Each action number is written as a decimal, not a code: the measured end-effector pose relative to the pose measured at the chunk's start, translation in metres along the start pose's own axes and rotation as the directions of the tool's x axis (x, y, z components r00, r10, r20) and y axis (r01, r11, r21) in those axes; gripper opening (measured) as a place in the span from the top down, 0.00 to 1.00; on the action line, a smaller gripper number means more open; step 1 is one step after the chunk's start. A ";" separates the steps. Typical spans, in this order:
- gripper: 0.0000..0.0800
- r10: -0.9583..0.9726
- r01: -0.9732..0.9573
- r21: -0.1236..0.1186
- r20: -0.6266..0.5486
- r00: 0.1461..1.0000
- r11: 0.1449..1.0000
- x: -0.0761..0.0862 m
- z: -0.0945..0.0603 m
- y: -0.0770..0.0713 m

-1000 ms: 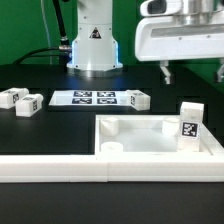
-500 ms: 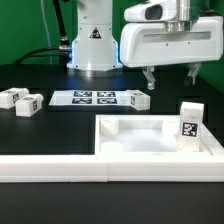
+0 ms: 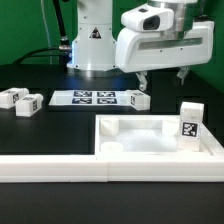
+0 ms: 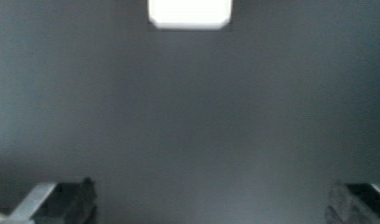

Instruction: Assemble square table

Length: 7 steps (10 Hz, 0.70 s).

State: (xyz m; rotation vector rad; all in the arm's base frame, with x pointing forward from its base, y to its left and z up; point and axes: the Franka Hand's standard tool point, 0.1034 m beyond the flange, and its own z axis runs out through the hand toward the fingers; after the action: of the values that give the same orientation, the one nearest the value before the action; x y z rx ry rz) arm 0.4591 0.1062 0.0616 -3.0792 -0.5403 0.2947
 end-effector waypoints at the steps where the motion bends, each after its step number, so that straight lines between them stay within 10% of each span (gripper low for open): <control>1: 0.19 -0.006 0.005 0.004 0.072 0.997 1.000 -0.001 0.001 0.003; 7: 0.19 0.022 -0.025 -0.001 0.502 0.865 1.000 -0.012 0.015 0.004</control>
Offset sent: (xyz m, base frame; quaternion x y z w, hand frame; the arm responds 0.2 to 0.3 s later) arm 0.0000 0.0000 0.0000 0.0000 -0.1938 0.0000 0.9810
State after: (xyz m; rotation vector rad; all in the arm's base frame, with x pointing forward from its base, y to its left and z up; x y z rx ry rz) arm 0.4461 0.0980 0.0491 -2.9861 -0.4980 1.1170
